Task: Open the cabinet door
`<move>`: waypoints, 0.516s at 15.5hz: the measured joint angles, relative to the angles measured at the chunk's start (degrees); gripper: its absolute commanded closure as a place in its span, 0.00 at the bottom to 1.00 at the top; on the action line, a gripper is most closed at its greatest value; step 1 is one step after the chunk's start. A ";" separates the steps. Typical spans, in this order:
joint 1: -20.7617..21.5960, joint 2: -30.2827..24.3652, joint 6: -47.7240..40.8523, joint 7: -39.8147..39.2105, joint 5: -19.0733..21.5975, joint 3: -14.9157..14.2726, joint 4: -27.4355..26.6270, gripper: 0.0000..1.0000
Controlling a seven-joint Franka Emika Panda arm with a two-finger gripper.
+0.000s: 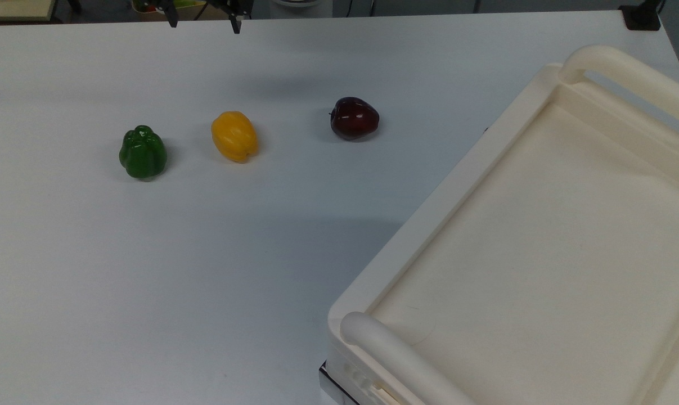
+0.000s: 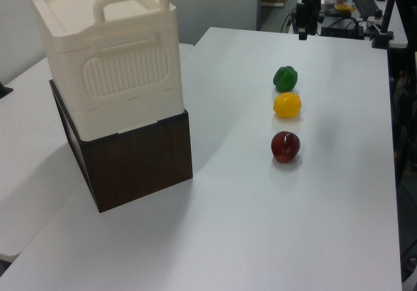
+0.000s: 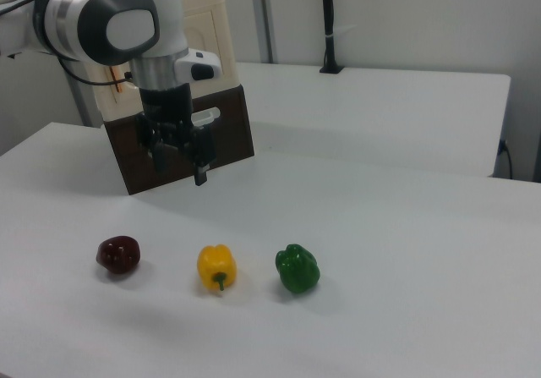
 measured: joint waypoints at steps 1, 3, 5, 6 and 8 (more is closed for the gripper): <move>0.06 -0.01 0.00 -0.22 0.00 0.00 0.32 0.00; 0.07 0.03 0.01 -3.17 0.00 0.00 0.38 0.00; 0.08 0.04 0.01 -5.77 0.00 -0.53 0.56 0.00; 0.09 0.04 0.01 -6.67 0.00 -1.00 0.71 0.00; 0.08 0.04 0.01 -7.87 0.00 -1.67 0.92 0.00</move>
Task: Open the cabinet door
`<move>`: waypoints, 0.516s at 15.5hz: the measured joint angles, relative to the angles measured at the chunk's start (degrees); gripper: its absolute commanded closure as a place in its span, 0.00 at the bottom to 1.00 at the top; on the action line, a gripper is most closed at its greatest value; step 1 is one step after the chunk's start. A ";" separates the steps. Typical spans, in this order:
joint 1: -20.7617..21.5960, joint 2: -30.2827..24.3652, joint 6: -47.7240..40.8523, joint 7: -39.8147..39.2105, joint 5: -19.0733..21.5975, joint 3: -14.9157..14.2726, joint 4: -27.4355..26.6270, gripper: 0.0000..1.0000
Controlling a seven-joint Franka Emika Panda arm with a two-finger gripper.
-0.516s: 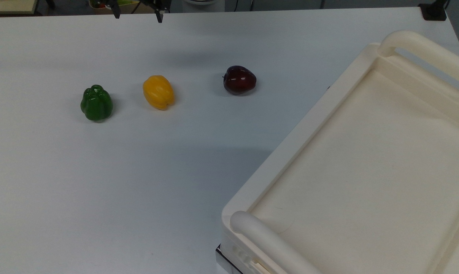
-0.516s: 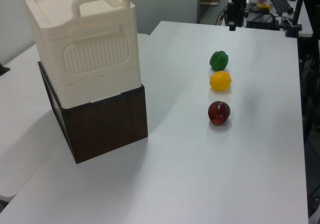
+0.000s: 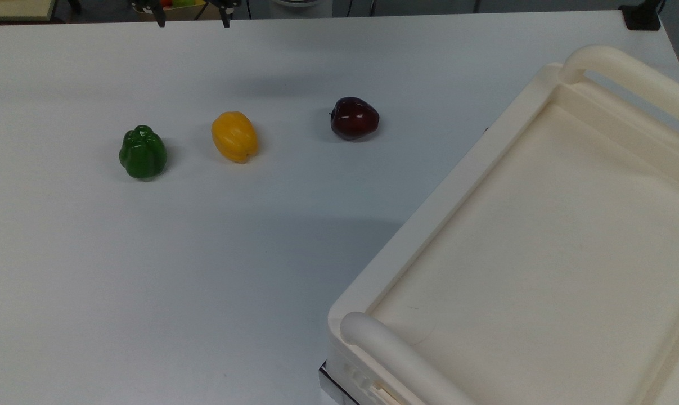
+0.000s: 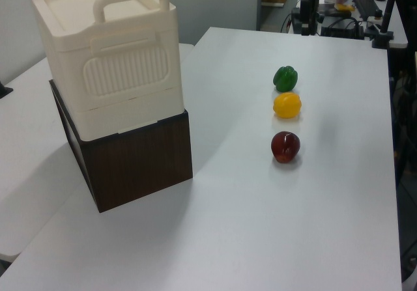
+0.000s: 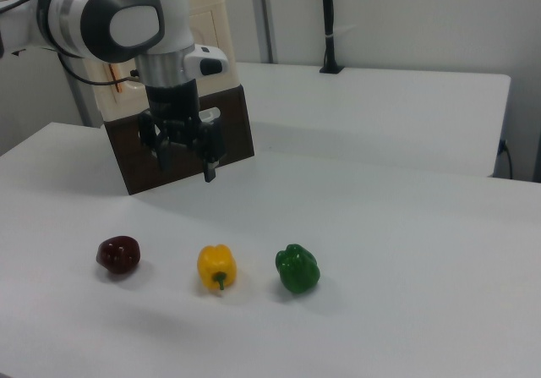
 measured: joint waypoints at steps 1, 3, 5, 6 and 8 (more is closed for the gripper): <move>0.01 0.00 0.00 -0.09 0.00 -0.05 0.04 0.00; 0.13 0.00 0.00 -0.20 0.00 -0.05 0.04 0.00; 0.22 0.00 0.00 -1.39 0.00 -0.04 0.05 0.00; 0.22 0.00 0.00 -2.26 0.00 -0.07 0.05 0.00; 0.23 0.00 0.02 -2.75 1.83 -0.51 0.14 0.00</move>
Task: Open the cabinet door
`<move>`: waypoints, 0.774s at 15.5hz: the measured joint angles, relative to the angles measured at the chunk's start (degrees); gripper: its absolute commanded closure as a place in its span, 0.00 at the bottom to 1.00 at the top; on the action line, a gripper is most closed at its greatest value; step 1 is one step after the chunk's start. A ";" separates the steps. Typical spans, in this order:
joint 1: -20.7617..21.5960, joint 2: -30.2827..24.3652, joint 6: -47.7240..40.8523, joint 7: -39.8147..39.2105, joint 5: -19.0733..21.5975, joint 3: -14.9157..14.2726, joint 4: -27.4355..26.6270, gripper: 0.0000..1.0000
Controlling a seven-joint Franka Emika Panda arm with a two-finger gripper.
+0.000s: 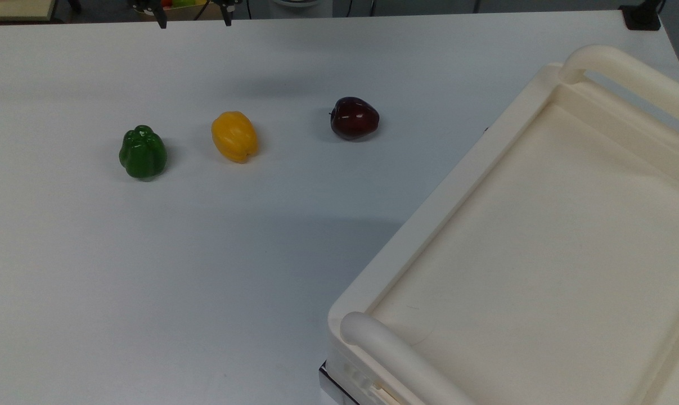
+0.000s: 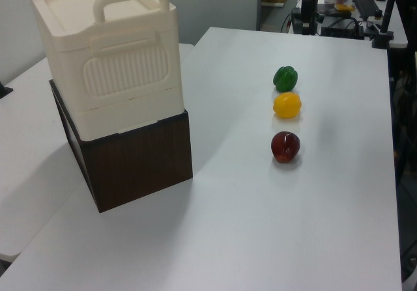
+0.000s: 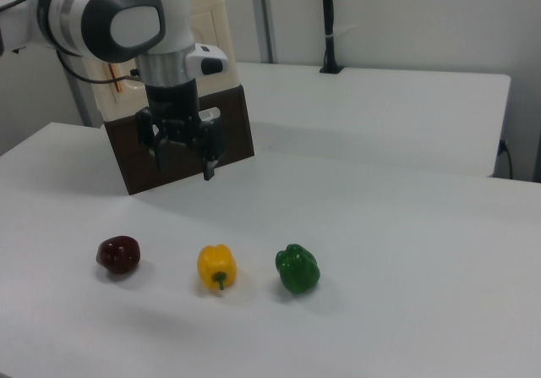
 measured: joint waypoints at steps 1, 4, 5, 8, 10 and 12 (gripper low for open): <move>0.00 0.01 0.20 -0.39 1.55 -0.53 0.28 0.00; -0.02 0.53 1.77 -1.04 4.29 -1.65 1.78 0.00; 0.11 0.92 3.43 -1.21 4.96 -1.65 1.97 0.00; 3.10 2.39 10.44 -1.48 7.02 -1.58 2.11 0.00; 5.20 3.49 15.97 -1.48 8.37 -1.47 2.29 0.00; 7.17 4.85 20.13 -1.80 8.76 -1.38 3.24 0.00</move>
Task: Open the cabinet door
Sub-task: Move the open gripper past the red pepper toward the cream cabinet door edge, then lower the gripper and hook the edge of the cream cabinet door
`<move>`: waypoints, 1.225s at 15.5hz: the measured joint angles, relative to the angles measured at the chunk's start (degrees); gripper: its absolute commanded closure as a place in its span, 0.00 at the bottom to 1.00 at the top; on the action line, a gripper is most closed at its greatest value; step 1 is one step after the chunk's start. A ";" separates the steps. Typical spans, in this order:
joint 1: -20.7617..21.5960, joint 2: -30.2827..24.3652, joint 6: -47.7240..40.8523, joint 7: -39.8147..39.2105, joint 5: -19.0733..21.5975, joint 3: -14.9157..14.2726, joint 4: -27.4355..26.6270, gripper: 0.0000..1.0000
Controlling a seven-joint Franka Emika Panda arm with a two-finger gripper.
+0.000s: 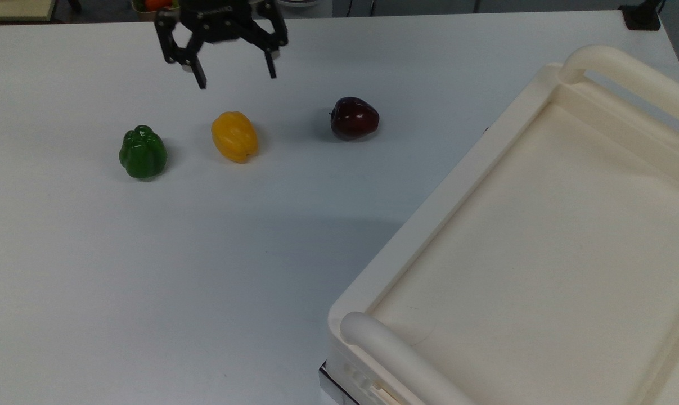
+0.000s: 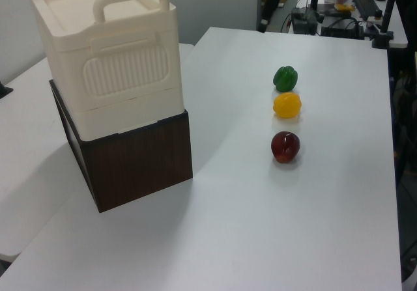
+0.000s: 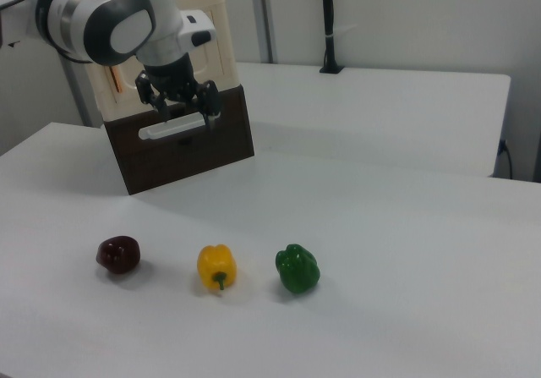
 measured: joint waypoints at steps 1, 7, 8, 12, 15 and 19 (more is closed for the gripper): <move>1.13 0.82 1.25 -0.53 0.03 0.06 0.84 0.00; 5.45 4.85 8.31 -1.06 4.80 4.31 4.49 0.00; 5.58 5.42 10.07 -1.06 5.07 5.86 4.68 0.00; 8.23 7.82 16.57 -0.10 5.10 9.84 5.55 0.03; 11.53 9.58 23.19 1.30 4.60 9.96 6.45 0.08; 12.11 12.53 27.67 1.30 1.30 9.85 10.30 0.53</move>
